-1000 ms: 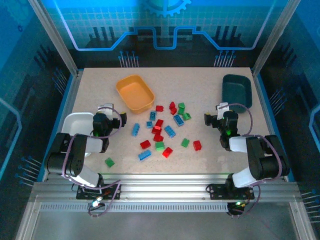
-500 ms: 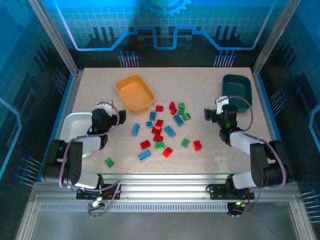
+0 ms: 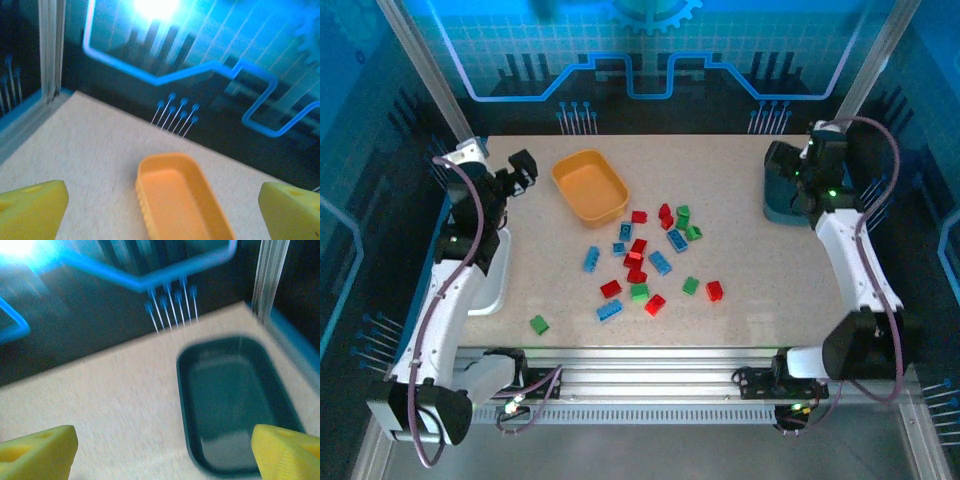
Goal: Sort the legos into containers by color
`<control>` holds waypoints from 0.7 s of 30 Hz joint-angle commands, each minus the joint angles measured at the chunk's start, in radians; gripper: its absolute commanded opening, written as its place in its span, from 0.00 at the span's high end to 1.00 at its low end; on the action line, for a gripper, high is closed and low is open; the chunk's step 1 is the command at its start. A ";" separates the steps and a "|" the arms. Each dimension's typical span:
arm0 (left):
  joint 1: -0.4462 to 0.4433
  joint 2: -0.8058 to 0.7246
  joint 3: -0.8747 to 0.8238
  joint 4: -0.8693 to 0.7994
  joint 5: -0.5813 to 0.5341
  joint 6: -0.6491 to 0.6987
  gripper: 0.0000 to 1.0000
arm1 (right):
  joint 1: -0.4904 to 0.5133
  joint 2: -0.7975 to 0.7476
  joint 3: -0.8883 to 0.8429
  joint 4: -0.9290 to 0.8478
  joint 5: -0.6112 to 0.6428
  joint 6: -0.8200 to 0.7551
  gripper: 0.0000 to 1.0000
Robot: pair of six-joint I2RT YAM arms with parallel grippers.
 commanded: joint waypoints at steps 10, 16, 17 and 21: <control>0.123 0.248 0.066 -0.477 0.134 -0.097 0.21 | 0.019 0.337 0.234 -0.340 -0.070 -0.053 0.07; 0.139 0.222 0.015 -0.533 0.066 -0.102 0.23 | 0.020 0.506 0.388 -0.420 -0.022 -0.082 0.07; 0.143 0.213 0.004 -0.541 0.051 -0.098 0.23 | 0.020 0.533 0.407 -0.431 0.002 -0.083 0.07; 0.156 0.206 -0.050 -0.521 0.059 -0.107 0.25 | 0.013 0.605 0.458 -0.446 0.054 -0.091 0.09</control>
